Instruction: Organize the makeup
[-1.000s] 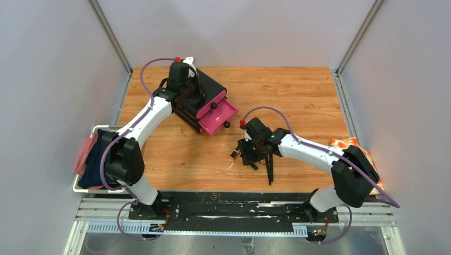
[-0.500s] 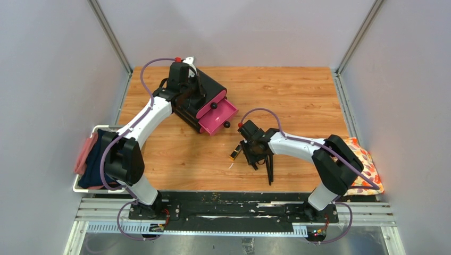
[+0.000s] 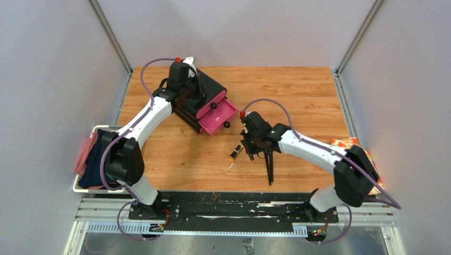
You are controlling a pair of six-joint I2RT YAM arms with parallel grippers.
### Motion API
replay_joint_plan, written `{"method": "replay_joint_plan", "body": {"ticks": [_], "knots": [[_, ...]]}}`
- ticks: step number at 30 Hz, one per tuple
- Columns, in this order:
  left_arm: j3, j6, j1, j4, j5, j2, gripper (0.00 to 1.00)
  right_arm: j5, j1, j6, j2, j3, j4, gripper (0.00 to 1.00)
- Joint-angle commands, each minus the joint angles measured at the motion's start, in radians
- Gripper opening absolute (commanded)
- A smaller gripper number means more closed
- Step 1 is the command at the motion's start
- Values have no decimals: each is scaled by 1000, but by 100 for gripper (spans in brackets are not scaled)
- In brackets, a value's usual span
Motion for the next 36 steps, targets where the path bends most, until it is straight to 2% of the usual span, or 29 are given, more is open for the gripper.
{"method": "replay_joint_plan", "body": {"ticks": [1, 5, 11, 13, 18, 25, 32, 36], "knots": [[-34, 11, 6, -91, -4, -1, 0, -10, 12, -1, -108, 150, -17, 0], [-32, 10, 6, -91, -3, -1, 0, -65, 10, -12, -82, 267, 7, 0], [-34, 11, 6, -94, -4, -5, 0, -117, -6, 4, 56, 419, 46, 0], [-35, 17, 6, -97, -11, -9, 0, -193, -42, 49, 105, 453, 68, 0], [-35, 22, 8, -105, -17, -20, 0, -421, -115, 235, 174, 427, 249, 0], [-36, 20, 8, -100, -15, -17, 0, -533, -146, 331, 224, 456, 344, 0], [-46, 21, 9, -95, -18, -20, 0, -547, -156, 505, 222, 387, 414, 0], [-49, 18, 12, -91, -9, -21, 0, -499, -158, 503, 225, 377, 377, 0]]}}
